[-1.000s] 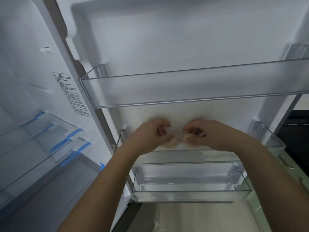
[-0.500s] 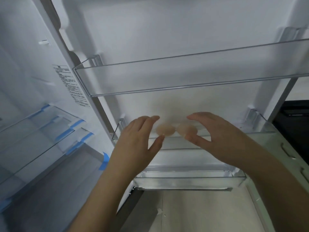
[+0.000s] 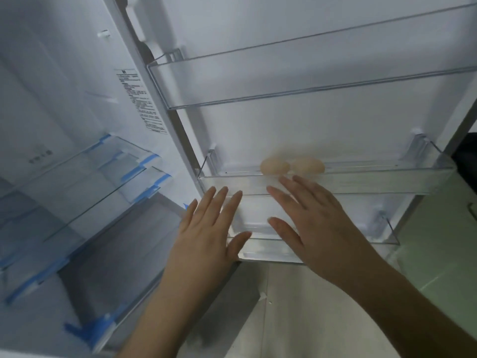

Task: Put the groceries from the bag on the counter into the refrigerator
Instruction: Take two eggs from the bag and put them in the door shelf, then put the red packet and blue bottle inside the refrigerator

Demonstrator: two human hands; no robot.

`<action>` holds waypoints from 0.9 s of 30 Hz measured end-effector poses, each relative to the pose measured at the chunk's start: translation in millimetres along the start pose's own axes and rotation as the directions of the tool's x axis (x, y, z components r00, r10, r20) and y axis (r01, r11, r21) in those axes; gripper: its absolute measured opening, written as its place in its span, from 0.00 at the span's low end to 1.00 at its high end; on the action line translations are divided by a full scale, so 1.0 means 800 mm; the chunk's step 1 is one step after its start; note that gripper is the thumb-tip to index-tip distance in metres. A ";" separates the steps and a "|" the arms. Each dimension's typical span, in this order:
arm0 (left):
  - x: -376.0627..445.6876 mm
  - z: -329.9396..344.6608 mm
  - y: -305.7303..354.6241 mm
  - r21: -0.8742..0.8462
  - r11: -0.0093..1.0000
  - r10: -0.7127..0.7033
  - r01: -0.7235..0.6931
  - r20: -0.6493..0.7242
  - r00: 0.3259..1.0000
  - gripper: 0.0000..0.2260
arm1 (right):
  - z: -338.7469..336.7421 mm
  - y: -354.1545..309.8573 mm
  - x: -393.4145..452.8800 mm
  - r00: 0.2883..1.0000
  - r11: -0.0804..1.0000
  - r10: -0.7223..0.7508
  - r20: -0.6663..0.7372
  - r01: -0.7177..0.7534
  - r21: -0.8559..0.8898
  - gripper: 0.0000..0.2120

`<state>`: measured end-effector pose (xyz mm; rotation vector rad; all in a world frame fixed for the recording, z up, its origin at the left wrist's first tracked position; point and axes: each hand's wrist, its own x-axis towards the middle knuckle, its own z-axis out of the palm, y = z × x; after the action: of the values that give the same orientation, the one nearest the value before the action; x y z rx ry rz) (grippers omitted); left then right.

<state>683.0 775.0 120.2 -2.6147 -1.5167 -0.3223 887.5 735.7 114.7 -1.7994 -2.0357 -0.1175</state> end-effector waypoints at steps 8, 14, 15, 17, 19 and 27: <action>-0.038 0.005 -0.030 0.049 0.999 -0.005 0.008 -0.057 0.998 0.29 | 0.028 -0.061 -0.034 0.999 0.996 -0.020 0.030 0.023 -0.091 0.29; -0.089 0.024 -0.076 -0.004 0.997 0.075 -0.075 -0.054 0.996 0.29 | 0.056 -0.112 -0.072 0.991 0.991 0.047 0.127 -0.030 -0.131 0.25; -0.101 0.027 -0.087 -0.014 0.995 0.097 -0.099 -0.065 0.993 0.29 | 0.061 -0.123 -0.079 0.990 0.989 0.060 0.125 -0.042 -0.139 0.24; -0.123 0.035 -0.110 -0.011 0.990 0.142 -0.144 -0.077 0.987 0.28 | 0.075 -0.149 -0.095 0.991 0.984 0.093 0.100 -0.076 -0.162 0.24; -0.143 0.048 -0.127 -0.007 0.982 0.186 -0.187 -0.071 0.980 0.28 | 0.092 -0.174 -0.112 0.986 0.977 0.136 0.096 -0.117 -0.178 0.25; -0.195 0.082 -0.109 -0.105 0.917 0.389 -0.385 0.023 0.921 0.28 | 0.115 -0.218 -0.205 0.919 0.910 0.349 0.181 -0.287 -0.298 0.27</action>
<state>541.2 698.9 18.5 -2.9333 -0.9753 -0.3091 708.1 586.3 8.7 -2.3940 -1.9097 -0.0906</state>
